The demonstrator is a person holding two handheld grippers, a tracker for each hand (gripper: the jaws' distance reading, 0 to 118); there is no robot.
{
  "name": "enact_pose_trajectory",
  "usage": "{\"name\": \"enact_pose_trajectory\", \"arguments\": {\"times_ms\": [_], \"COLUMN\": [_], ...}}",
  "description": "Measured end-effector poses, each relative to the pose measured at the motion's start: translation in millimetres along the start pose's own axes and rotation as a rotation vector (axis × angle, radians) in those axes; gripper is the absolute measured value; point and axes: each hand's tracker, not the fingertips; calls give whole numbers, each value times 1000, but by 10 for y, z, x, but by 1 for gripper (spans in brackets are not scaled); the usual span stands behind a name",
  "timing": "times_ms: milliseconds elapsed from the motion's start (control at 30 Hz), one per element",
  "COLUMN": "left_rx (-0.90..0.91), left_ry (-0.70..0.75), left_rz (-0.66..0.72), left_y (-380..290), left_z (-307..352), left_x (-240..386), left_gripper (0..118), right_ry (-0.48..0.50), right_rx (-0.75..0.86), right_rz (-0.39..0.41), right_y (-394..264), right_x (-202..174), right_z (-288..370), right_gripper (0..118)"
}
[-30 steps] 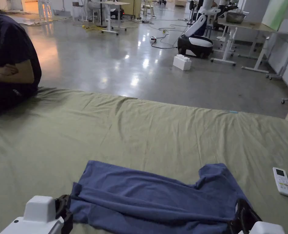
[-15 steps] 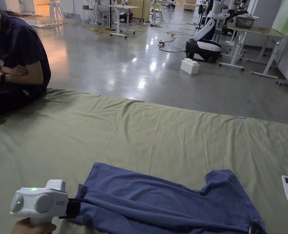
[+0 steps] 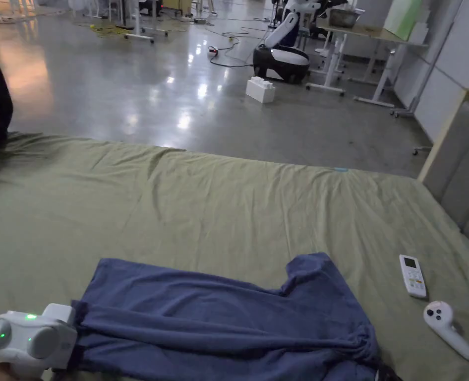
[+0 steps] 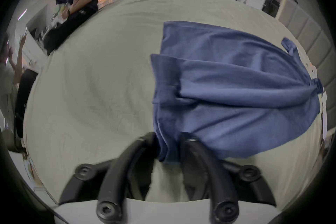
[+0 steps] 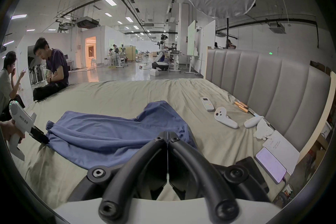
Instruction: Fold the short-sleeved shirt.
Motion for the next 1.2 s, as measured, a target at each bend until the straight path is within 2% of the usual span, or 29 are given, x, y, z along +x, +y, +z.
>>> {"name": "enact_pose_trajectory", "arguments": {"times_ms": [67,200,233,333,367,433,500,567,633,833,933,967,1000,1067,1167,1200], "left_rx": [-4,27,41,65,76,92,100,109,108,108,102,103,100,94,90,90], "left_ry": [-23,-61,-67,-64,-67,-72,-72,-68,-70,-67,-69,-71,-72,-73,-72,-71], "left_rz": [-7,47,62,63,67,73,80,73,71,77,86,89,90,90,88,91], "left_y": [-31,-65,-91,-175,-209,-240,-279,-294,-305,-294,-301,-304,-306,-324,-334,-342], "left_z": [46,215,266,490,540,638,703,729,756,680,653,646,637,609,580,567], "left_x": [-26,-175,-201,-187,-192,-188,-177,-178,-173,-196,-196,-198,-199,-194,-181,-180], "left_gripper": [7,6,6,6,6,6,6,6,6,6,6,6,6,6,6,6], "right_ry": [-39,-79,-80,-59,-41,-21,-22,13,31,56,20,24,48,55,109,136], "right_rx": [-39,-171,-198,-308,-349,-367,-396,-420,-451,-584,-687,-712,-717,-689,-675,-662], "right_rz": [-31,-54,-62,-77,-81,-99,-99,-103,-105,-99,36,66,56,28,14,42], "right_y": [-43,-138,-160,-206,-216,-235,-206,-168,-108,-103,-235,-276,-305,-342,-345,-358], "right_x": [140,443,519,683,741,787,783,757,701,578,514,500,506,520,489,438], "right_z": [-15,-151,-189,-354,-424,-538,-675,-870,-1043,-1693,-1858,-1894,-1876,-1837,-1786,-1766], "right_gripper": [1,3,13,24,39,54,62,75,80,81,81,81,79,68,32,24]}}
